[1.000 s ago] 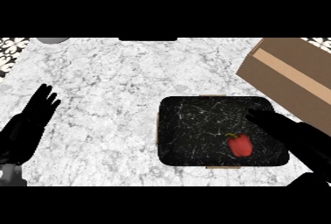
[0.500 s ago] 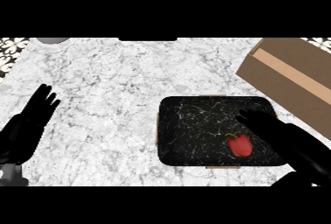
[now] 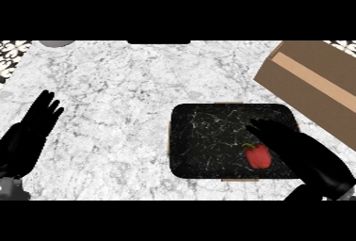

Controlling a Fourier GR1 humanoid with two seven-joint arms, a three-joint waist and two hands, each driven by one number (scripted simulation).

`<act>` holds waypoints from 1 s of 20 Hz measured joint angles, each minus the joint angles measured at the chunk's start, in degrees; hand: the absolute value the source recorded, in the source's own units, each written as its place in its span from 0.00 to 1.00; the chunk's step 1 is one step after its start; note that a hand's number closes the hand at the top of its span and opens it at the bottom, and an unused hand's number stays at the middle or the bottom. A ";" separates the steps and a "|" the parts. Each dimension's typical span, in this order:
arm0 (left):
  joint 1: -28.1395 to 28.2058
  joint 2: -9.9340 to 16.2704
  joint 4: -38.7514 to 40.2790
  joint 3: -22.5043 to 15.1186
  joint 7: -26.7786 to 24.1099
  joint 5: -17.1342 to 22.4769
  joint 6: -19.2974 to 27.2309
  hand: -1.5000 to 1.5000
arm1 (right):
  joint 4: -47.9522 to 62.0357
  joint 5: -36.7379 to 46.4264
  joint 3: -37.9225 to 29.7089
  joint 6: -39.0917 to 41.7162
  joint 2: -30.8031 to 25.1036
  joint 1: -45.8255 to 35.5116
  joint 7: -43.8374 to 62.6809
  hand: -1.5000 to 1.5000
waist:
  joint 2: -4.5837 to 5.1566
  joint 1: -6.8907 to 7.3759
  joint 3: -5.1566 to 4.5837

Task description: Pick the bell pepper from the tray and place it in the cardboard box

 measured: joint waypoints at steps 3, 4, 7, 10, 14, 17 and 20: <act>-0.94 -0.25 0.47 1.02 0.73 -0.37 -1.01 0.50 | 1.12 2.15 -0.03 0.14 0.77 -0.33 -0.26 0.00 | -0.01 -0.02 -0.01; -0.51 -0.60 -0.68 1.03 1.19 -0.55 -0.89 0.50 | 1.76 2.86 -0.33 -0.79 0.56 0.25 -1.27 0.00 | -0.01 0.00 -0.01; -0.28 -1.33 -0.48 1.61 0.78 -1.36 -1.62 0.50 | 3.26 4.13 -1.07 -0.57 1.01 -0.73 -2.14 0.00 | 0.00 0.01 0.00; -0.49 -1.63 0.63 2.59 0.26 -1.60 -2.68 0.50 | 5.07 6.15 -0.36 -1.23 1.99 -0.81 -2.56 0.00 | 0.00 0.00 -0.01; -0.45 -2.94 2.57 2.73 -1.87 -2.73 -3.96 0.50 | 7.76 8.63 0.60 -1.74 3.31 -1.65 -3.04 0.00 | 0.02 0.01 -0.01; -0.19 -4.08 1.69 2.35 -1.31 -3.75 -3.40 0.50 | 8.21 10.57 1.70 -2.24 3.74 -0.48 -3.37 0.00 | -0.01 0.00 -0.01; -0.79 -4.61 2.11 2.70 -1.34 -4.53 -3.66 0.50 | 10.74 12.44 2.45 -2.96 5.46 -1.43 -3.43 0.00 | 0.01 0.01 0.00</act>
